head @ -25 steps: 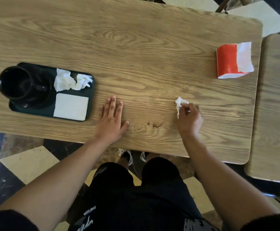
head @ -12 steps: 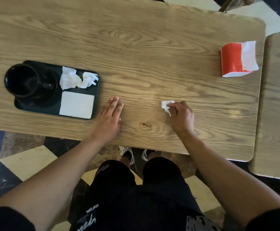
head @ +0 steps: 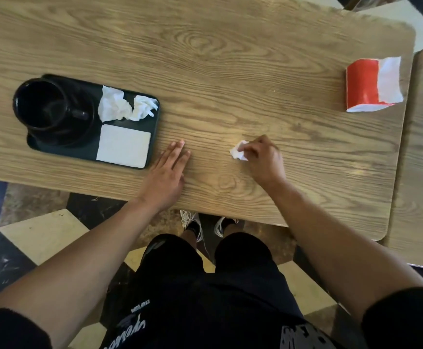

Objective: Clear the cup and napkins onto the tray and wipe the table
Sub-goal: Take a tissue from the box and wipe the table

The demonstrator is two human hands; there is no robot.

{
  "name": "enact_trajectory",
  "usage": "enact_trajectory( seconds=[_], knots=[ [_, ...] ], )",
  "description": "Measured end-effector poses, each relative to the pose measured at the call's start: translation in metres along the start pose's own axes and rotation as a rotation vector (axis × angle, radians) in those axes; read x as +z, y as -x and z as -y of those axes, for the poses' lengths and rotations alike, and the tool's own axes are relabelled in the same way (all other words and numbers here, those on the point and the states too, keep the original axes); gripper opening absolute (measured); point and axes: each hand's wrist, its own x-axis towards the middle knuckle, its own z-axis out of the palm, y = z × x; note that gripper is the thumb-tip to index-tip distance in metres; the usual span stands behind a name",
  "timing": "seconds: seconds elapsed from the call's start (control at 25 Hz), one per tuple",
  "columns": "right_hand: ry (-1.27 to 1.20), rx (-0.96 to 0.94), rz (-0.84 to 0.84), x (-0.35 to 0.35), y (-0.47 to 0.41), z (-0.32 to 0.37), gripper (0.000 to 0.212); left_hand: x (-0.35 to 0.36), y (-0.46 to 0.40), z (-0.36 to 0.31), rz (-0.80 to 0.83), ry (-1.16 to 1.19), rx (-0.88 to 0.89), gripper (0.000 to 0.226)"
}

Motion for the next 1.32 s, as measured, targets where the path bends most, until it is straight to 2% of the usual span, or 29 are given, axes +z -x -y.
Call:
enact_trajectory(
  seconds=[0.04, 0.08, 0.16, 0.2, 0.24, 0.4, 0.44, 0.48, 0.6, 0.64, 0.68, 0.72, 0.8, 0.88, 0.92, 0.96, 1.04, 1.08, 1.12, 1.16, 1.2, 1.32],
  knots=[
    [-0.045, 0.033, 0.027, 0.013, 0.003, 0.016, 0.022, -0.001, 0.000, 0.000, 0.001, -0.002, 0.000, 0.062],
    [-0.031, -0.052, 0.132, 0.029, 0.017, 0.028, 0.023, -0.001, 0.000, -0.002, 0.004, 0.000, 0.002, 0.062],
    [0.036, -0.344, 0.378, 0.038, 0.056, 0.019, 0.022, -0.003, 0.000, -0.003, 0.015, 0.015, 0.002, 0.063],
    [0.038, -0.418, 0.425, 0.026, 0.062, 0.003, 0.023, -0.003, 0.000, -0.003, 0.012, 0.025, 0.000, 0.063],
    [0.044, -0.403, 0.392, 0.007, 0.057, -0.013, 0.024, -0.003, 0.000, -0.003, 0.006, 0.031, 0.001, 0.063],
    [0.038, 0.176, -0.105, -0.035, 0.005, -0.032, 0.022, 0.000, 0.000, -0.003, 0.001, 0.025, -0.020, 0.065],
    [0.030, 0.215, -0.146, -0.023, 0.007, -0.020, 0.023, 0.000, 0.001, -0.005, 0.004, 0.023, -0.028, 0.066],
    [0.032, 0.171, -0.094, -0.005, 0.019, -0.005, 0.025, 0.000, 0.001, -0.007, 0.008, 0.021, -0.032, 0.066],
    [0.070, -0.326, 0.287, 0.032, 0.092, 0.019, 0.022, -0.002, 0.000, -0.009, 0.016, 0.024, -0.036, 0.064],
    [0.077, -0.433, 0.314, 0.027, 0.101, 0.012, 0.020, -0.002, 0.000, -0.009, 0.013, 0.022, -0.039, 0.064],
    [0.029, -0.394, 0.262, 0.016, 0.095, -0.001, 0.019, -0.002, -0.001, -0.008, 0.010, 0.010, -0.038, 0.064],
    [-0.016, -0.225, 0.138, -0.001, 0.084, -0.013, 0.019, -0.002, 0.000, -0.007, 0.008, -0.007, -0.034, 0.064],
    [-0.039, 0.206, -0.216, -0.034, 0.055, -0.035, 0.019, -0.001, 0.000, -0.007, 0.012, -0.022, -0.025, 0.065],
    [-0.027, 0.460, -0.385, -0.040, 0.044, -0.051, 0.021, -0.002, 0.001, -0.011, 0.017, -0.015, -0.033, 0.066],
    [-0.035, 0.453, -0.386, -0.029, 0.047, -0.044, 0.021, -0.002, 0.001, -0.013, 0.017, -0.013, -0.039, 0.065],
    [-0.059, 0.354, -0.327, -0.010, 0.055, -0.032, 0.021, -0.003, 0.000, -0.014, 0.017, -0.011, -0.046, 0.065],
    [-0.082, 0.048, -0.020, 0.033, 0.092, 0.003, 0.020, -0.004, -0.001, -0.013, 0.029, -0.006, -0.059, 0.065],
    [-0.095, -0.059, 0.164, 0.046, 0.112, 0.013, 0.020, -0.005, -0.001, -0.012, 0.038, -0.003, -0.061, 0.065],
    [-0.111, -0.109, 0.258, 0.048, 0.122, 0.017, 0.021, -0.006, -0.001, -0.011, 0.045, 0.003, -0.058, 0.065],
    [-0.155, -0.073, 0.222, 0.038, 0.114, 0.013, 0.021, -0.007, -0.001, -0.010, 0.047, 0.011, -0.049, 0.065],
    [-0.169, 0.019, 0.094, 0.024, 0.094, 0.004, 0.021, -0.006, -0.001, -0.008, 0.043, 0.014, -0.037, 0.066],
    [0.005, 0.389, -0.344, -0.037, 0.021, -0.034, 0.021, -0.003, -0.001, -0.006, 0.029, -0.001, -0.027, 0.067]
  ],
)
